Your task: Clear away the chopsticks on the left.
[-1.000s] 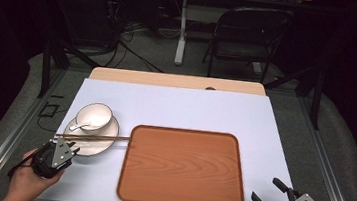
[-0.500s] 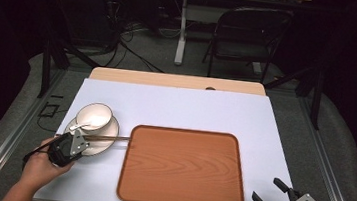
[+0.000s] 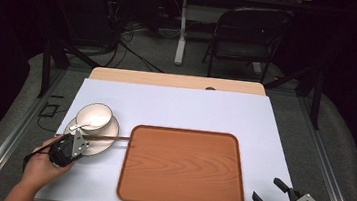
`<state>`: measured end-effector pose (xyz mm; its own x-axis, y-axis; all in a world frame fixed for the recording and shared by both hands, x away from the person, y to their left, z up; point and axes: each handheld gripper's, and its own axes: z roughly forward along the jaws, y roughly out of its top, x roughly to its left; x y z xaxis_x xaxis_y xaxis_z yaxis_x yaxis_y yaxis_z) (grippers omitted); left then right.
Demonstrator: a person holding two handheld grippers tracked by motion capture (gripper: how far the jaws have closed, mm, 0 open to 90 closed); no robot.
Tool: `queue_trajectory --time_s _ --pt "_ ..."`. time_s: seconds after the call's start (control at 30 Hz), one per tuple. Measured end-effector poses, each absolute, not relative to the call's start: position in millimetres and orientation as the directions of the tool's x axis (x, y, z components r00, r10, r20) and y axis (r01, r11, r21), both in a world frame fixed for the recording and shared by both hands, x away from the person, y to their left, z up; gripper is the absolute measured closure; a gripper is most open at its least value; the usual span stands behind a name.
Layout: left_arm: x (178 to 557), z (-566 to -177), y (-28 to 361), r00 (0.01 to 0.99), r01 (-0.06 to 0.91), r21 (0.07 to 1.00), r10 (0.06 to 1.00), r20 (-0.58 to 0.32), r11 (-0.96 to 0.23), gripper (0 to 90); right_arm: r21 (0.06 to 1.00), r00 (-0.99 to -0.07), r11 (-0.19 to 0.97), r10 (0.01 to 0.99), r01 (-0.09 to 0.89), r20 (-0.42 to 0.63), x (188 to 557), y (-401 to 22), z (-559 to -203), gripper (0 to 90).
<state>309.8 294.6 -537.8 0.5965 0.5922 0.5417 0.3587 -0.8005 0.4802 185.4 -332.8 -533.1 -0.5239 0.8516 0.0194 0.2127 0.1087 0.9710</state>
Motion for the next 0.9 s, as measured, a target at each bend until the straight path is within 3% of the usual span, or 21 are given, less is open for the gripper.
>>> queue_trajectory --time_s 0.37,0.9 --pt "313 -540 294 0.596 0.338 0.483 0.581 0.555 -0.808 65.9 0.972 -0.525 0.093 0.851 0.217 0.036 186 -334 -533 14.4" --pt "313 -540 284 0.665 0.268 0.293 0.396 0.633 -0.918 79.3 0.972 -0.526 0.101 0.85 0.211 0.025 185 -335 -533 14.4"
